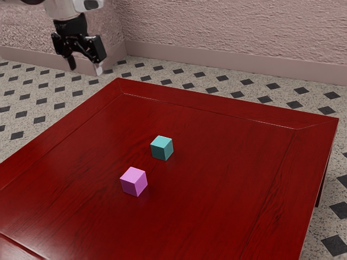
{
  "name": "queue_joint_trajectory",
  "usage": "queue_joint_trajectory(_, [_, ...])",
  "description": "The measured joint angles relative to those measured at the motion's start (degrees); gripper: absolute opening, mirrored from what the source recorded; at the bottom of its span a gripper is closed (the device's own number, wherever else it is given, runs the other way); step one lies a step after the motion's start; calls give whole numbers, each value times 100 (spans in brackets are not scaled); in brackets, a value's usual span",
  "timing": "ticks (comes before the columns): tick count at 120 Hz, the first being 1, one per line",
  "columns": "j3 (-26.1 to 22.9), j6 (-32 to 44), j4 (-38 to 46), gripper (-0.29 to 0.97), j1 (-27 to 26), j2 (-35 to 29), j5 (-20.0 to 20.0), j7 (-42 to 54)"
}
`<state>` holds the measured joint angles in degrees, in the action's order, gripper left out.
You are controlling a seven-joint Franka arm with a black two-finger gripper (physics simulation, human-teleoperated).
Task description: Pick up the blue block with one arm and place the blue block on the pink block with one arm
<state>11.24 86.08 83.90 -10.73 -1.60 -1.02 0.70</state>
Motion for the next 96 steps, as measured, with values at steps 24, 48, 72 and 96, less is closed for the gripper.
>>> queue_joint_trajectory(24, [32,-152,-29,68,332,-4,-32,56])
queue_joint_trajectory(48, [-276,-842,-1500,68,850,17,-34,93])
queue_joint_trajectory(72, [-344,-1062,-1570,68,682,370,-26,117])
queue_joint_trajectory(96, [-464,-864,-1293,68,262,614,22,129])
